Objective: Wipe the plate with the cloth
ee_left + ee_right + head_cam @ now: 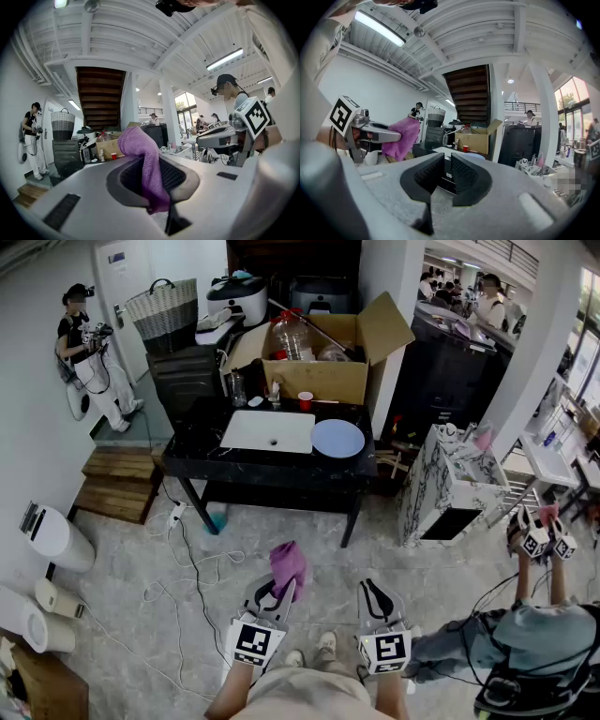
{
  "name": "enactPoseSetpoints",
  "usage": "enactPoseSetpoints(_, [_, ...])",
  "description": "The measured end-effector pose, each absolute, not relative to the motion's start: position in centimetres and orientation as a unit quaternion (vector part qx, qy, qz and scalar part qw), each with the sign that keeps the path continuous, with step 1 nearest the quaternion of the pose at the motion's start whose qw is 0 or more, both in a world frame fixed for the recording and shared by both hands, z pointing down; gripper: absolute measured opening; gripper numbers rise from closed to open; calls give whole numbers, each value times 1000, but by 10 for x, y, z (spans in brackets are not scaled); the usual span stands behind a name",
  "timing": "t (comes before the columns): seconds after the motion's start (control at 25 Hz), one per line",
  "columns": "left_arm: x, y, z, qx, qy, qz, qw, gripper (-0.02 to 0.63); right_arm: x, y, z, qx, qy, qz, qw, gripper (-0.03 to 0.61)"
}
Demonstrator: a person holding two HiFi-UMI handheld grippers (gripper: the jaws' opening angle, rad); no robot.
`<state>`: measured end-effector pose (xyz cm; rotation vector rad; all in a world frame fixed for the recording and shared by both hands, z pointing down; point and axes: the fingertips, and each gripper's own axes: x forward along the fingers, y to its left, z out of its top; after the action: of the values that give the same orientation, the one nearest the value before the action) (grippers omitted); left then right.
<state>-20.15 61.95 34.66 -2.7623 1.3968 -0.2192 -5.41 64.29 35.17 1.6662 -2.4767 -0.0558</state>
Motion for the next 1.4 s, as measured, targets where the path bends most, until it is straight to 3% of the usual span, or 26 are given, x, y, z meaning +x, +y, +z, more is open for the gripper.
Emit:
enactPoseSetpoints(0.48, [-211, 616, 351, -896, 440, -55, 22, 58, -78, 644, 361, 564, -822, 12, 74, 43])
enactPoseSetpoints(1.4, [-171, 466, 360, -887, 456, -65, 21, 58, -45, 485, 373, 541, -838, 20, 71, 43])
